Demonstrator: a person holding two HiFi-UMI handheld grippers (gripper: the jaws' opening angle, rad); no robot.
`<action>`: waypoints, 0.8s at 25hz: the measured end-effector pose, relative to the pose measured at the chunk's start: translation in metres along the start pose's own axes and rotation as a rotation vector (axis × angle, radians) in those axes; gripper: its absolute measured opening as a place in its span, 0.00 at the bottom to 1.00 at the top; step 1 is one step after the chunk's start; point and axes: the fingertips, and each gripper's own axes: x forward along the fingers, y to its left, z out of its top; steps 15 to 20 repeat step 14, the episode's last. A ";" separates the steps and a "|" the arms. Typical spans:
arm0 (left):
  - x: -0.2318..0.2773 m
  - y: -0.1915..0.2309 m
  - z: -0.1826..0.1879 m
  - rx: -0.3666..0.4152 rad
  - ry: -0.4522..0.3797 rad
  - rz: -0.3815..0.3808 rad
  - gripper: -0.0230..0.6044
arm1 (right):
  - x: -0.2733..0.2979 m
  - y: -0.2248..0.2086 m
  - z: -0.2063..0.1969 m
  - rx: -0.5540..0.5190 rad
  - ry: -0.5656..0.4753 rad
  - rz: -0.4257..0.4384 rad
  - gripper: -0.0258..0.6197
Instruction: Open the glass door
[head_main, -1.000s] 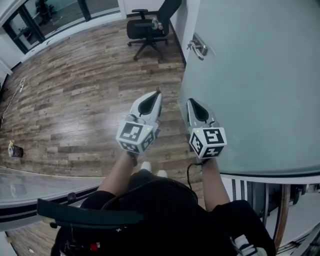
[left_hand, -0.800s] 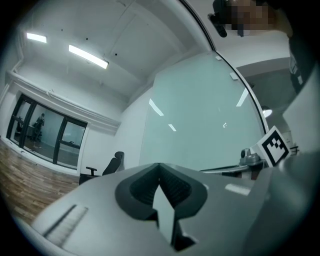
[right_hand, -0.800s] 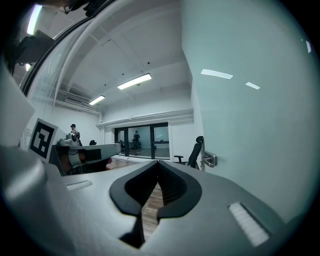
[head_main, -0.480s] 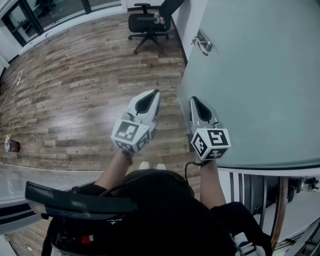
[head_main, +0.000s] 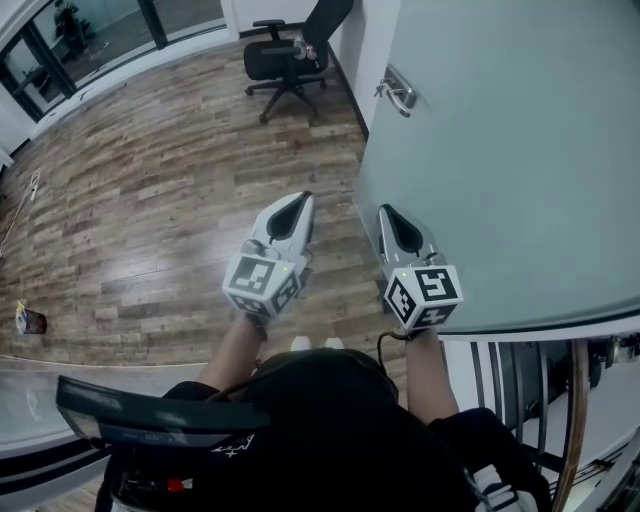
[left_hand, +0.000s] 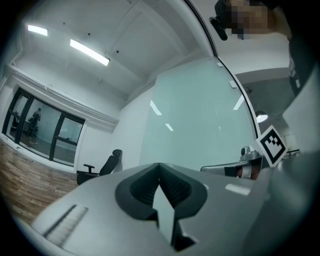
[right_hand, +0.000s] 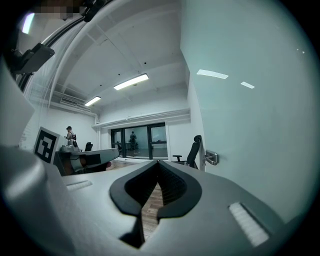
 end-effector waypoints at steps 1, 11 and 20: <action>0.000 0.000 0.001 0.000 0.000 -0.004 0.04 | -0.001 0.000 0.000 -0.002 -0.003 -0.006 0.04; 0.013 -0.002 0.006 0.002 0.003 -0.045 0.04 | -0.002 -0.006 0.004 0.006 -0.018 -0.055 0.04; 0.015 -0.001 0.003 0.007 -0.008 -0.068 0.04 | 0.001 -0.005 0.002 0.001 -0.017 -0.060 0.04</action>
